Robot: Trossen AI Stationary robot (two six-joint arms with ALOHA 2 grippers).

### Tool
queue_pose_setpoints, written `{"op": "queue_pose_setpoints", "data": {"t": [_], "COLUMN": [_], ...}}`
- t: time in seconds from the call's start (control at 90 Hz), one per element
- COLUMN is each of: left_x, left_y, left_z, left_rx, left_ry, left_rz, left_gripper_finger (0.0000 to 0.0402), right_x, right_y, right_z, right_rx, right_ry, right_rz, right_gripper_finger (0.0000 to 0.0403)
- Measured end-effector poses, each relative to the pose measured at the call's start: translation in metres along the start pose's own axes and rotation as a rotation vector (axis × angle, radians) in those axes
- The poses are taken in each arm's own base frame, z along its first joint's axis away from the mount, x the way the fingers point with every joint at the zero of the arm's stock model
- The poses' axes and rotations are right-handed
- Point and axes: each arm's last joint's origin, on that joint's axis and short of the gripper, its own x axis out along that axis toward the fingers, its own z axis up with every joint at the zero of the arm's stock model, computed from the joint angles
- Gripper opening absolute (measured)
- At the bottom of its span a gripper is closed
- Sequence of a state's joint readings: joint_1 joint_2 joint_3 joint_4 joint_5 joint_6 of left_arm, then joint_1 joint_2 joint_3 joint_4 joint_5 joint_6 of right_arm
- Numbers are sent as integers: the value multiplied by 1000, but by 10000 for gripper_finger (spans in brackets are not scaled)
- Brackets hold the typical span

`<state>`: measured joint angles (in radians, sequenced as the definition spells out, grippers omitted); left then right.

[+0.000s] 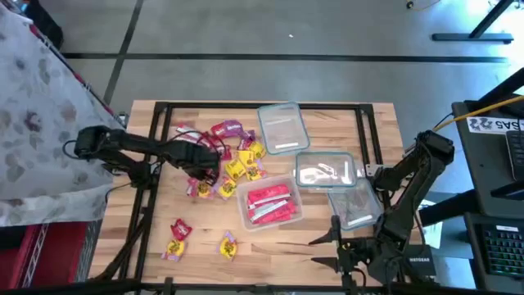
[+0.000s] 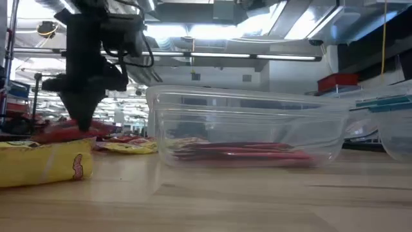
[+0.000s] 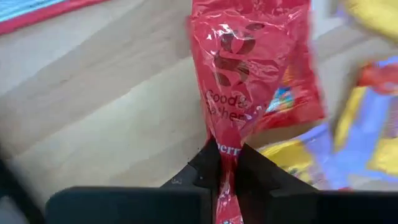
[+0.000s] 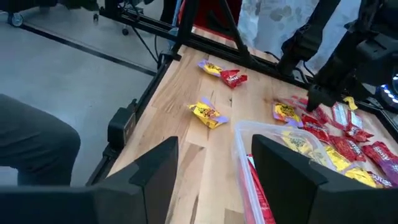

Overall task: Sort candy
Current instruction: Put the pink candy into the top rectangular transparent food container

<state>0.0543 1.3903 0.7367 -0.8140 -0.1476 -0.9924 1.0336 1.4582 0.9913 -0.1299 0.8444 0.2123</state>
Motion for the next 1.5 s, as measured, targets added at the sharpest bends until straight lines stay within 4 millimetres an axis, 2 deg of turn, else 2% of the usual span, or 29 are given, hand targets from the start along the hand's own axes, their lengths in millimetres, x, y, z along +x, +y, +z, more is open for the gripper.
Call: {"op": "queue_pose_setpoints", "data": {"t": [0.211, 0.556, 0.644, 0.844, 0.922, 1.011, 1.278, 1.378, 1.5], "left_x": [16, 17, 17, 17, 17, 17, 17, 17, 17], "left_y": [4, 3, 2, 2, 2, 3, 3, 3, 2], "left_z": [-14, -22, -23, -23, -23, -23, -24, -24, -25], "left_rx": [-27, -16, -15, -14, -17, -13, -10, 1, 13], "left_ry": [48, 70, 92, 100, 100, 100, 119, 131, 142], "left_rz": [-33, -30, -41, -42, -40, -40, -43, -50, -58], "left_gripper_finger": [24, 28, 45, 114, 126, 120, 61, 66, 96], "right_x": [0, 0, 0, 0, 0, 0, 0, 0, 0], "right_y": [0, 0, 0, 0, 0, 0, 0, 0, 0], "right_z": [0, 0, 0, 0, 0, 0, 0, 0, 0], "right_rx": [2, 1, 1, 0, 0, 0, 0, 0, 0], "right_ry": [-1, -1, -1, -1, -1, -1, -1, -1, -1], "right_rz": [0, 0, 0, 0, 0, 0, 0, 0, 0], "right_gripper_finger": [193, 193, 193, 193, 193, 193, 193, 193, 193]}}
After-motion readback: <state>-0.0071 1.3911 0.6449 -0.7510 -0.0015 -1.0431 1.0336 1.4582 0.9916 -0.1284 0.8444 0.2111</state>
